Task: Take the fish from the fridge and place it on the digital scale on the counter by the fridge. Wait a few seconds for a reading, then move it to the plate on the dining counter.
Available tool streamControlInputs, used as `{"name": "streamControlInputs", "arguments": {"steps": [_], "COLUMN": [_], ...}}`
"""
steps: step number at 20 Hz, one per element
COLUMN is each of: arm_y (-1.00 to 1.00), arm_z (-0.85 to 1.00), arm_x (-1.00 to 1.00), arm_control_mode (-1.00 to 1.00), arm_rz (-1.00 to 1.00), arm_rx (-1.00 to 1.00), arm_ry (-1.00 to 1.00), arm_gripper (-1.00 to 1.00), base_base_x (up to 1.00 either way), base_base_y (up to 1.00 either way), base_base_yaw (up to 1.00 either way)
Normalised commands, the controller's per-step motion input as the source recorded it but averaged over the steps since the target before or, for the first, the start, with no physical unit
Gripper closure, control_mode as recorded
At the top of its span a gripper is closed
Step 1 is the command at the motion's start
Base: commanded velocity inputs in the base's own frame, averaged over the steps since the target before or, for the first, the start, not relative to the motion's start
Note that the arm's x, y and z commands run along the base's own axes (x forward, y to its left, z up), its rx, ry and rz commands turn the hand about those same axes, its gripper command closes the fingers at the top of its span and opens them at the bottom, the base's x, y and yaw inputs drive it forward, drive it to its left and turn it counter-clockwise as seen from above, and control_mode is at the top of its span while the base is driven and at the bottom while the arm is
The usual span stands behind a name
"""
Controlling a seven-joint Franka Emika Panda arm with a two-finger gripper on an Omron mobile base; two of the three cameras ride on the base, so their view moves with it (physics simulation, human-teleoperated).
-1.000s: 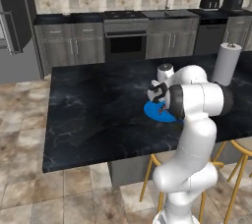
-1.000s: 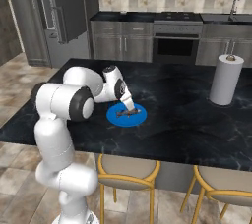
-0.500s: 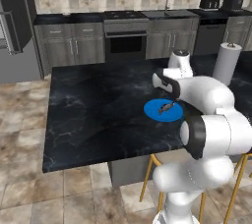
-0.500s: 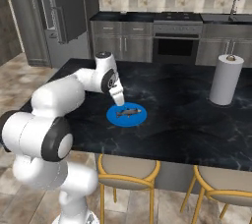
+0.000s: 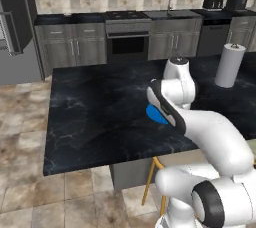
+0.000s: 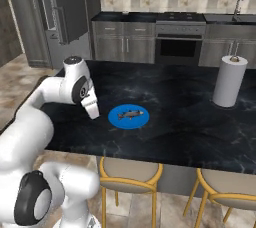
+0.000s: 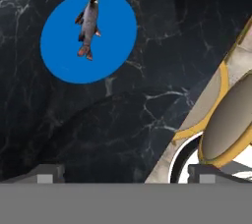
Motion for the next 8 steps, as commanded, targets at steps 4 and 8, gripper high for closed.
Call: {"name": "streamControlInputs", "arguments": {"steps": [4, 8], "arm_y": [0.68, 0.49], "arm_z": [0.08, 0.16], "arm_x": [-1.0, -1.0], "arm_control_mode": [-1.0, -1.0], "arm_rz": [0.0, 0.0], "arm_rx": [0.0, 0.0], "arm_ry": [0.0, 0.0], "arm_gripper": [-1.0, -1.0], "base_base_x": [0.0, 0.0], "base_base_y": [0.0, 0.0], "base_base_yaw": [0.0, 0.0]}}
